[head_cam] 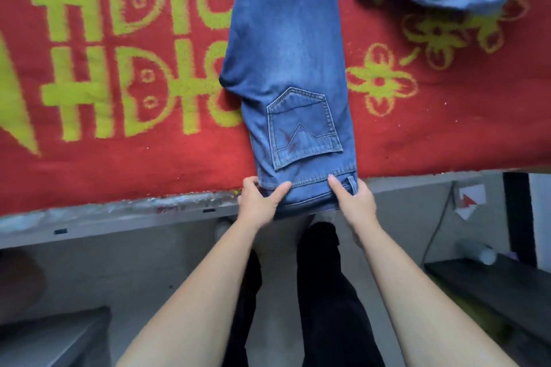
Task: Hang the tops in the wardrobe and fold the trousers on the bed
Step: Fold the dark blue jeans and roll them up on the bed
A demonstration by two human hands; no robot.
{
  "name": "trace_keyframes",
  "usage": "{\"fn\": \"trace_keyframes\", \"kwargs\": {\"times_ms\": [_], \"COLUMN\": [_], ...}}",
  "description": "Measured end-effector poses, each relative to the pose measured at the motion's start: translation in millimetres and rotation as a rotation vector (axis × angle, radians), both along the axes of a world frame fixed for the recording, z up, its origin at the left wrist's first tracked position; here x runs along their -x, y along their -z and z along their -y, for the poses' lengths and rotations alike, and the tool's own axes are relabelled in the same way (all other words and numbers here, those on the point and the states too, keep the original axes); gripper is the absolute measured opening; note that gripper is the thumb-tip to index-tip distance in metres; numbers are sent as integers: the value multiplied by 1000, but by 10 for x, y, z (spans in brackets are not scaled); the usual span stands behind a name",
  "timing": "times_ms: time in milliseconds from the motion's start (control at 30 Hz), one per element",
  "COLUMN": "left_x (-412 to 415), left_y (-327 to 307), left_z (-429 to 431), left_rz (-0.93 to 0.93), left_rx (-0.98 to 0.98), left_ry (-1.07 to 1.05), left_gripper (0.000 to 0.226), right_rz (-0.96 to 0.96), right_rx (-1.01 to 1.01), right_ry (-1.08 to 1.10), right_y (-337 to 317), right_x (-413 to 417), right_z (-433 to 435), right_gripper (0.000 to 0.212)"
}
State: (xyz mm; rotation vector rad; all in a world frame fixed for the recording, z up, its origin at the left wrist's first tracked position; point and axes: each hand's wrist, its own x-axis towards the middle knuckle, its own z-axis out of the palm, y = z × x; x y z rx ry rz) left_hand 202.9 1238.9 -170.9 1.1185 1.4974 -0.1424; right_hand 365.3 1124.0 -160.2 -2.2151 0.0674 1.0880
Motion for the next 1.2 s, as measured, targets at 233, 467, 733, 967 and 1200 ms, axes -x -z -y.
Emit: {"fn": "trace_keyframes", "kwargs": {"times_ms": [233, 467, 733, 967, 1200], "left_x": [122, 619, 487, 215, -15], "left_y": [-326, -694, -1027, -1304, -1002], "left_z": [209, 934, 856, 23, -541], "left_rz": [127, -73, -83, 492, 98], "left_rx": [-61, 104, -222, -124, -445], "left_ry": [-330, -371, -351, -372, 80], "left_gripper": [68, 59, 53, 46, 27], "right_rz": [-483, -526, -238, -429, 361], "right_rx": [-341, -4, -107, -406, -30], "right_ry": [49, -10, -210, -164, -678], "right_y": [-265, -546, -919, -1131, -774], "right_x": [-63, 475, 261, -222, -563], "right_z": [200, 897, 769, 0, -410], "right_gripper": [47, 25, 71, 47, 48]}}
